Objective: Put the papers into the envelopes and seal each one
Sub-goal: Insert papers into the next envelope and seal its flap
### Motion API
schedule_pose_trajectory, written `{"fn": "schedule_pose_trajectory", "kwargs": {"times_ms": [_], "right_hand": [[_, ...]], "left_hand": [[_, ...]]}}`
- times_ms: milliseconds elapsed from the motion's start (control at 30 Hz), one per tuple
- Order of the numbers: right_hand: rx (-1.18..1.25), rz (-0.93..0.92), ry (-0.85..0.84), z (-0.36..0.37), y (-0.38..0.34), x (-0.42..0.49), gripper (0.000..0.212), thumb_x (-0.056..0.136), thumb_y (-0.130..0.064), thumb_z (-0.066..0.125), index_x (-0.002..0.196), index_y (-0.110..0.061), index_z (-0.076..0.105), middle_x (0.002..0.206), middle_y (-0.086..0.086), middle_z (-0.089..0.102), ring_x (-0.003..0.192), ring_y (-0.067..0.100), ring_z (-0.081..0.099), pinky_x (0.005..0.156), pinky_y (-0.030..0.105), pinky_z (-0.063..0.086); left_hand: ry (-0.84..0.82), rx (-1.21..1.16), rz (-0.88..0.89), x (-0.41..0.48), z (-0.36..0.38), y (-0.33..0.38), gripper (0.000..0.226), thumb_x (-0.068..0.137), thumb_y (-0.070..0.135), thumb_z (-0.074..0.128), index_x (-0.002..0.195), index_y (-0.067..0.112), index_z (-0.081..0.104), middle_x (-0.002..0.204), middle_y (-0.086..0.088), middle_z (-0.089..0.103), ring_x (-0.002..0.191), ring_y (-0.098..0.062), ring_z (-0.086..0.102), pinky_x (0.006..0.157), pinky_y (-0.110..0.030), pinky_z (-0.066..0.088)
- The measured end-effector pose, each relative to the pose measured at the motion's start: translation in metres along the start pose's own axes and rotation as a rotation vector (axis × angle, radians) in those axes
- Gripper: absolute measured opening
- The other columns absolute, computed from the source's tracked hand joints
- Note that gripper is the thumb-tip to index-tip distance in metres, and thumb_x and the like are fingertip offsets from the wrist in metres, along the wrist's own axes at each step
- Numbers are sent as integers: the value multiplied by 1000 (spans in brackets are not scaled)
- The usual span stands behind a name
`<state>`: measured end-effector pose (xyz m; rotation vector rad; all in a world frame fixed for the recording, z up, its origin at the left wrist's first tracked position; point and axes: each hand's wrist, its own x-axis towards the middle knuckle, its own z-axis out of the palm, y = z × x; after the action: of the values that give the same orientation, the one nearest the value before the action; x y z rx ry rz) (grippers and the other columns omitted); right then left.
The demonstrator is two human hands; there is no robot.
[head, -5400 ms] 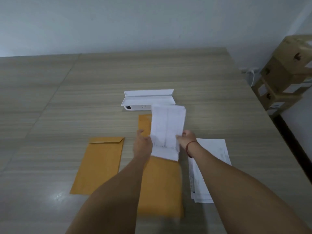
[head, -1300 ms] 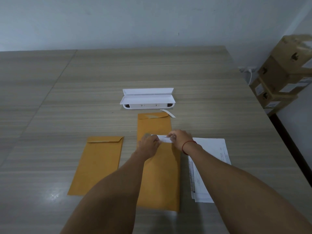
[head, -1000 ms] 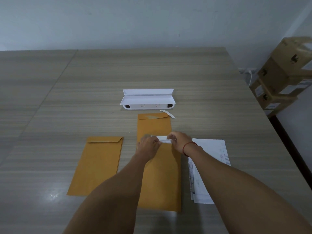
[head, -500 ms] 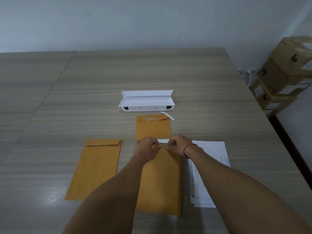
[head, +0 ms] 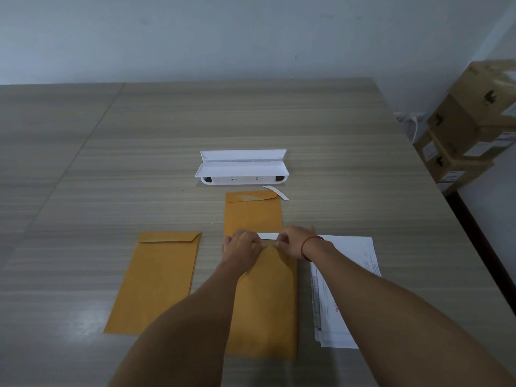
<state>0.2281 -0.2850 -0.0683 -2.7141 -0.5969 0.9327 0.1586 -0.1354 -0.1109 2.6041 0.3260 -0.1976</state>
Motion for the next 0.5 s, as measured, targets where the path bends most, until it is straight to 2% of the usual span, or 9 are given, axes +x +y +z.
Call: {"fn": "schedule_pose_trajectory", "kwargs": {"times_ms": [233,367,433,500], "right_hand": [[2,10,-93,-2,1,4,33,91,-45,54,117,-25,61,120,1,62,118,25,50,107,41,23],[-48,18,-121,1,0,9,29,93,-44,52,106,-23,67,109,4,66,112,28,52,109,45,21],[-72,27,-130,3,-2,9,29,95,-42,50,110,-22,66,109,5,64,115,30,50,110,44,21],[-69,33,-113,5,-3,7,30,97,-38,49,117,-23,65,117,5,64,119,29,47,107,41,25]], "left_hand": [[14,-22,6,-1,-2,-2,20,93,36,54,98,21,66,109,5,61,115,-14,48,92,-34,27],[16,-44,0,-4,-1,-3,22,93,39,55,98,21,66,111,6,60,114,-15,48,93,-36,27],[1,-48,-7,-5,1,-4,22,92,40,55,97,22,67,110,6,61,113,-14,48,96,-38,30],[10,-60,-8,-6,2,-6,20,90,40,59,95,23,68,107,6,63,110,-15,51,94,-37,34]]}}
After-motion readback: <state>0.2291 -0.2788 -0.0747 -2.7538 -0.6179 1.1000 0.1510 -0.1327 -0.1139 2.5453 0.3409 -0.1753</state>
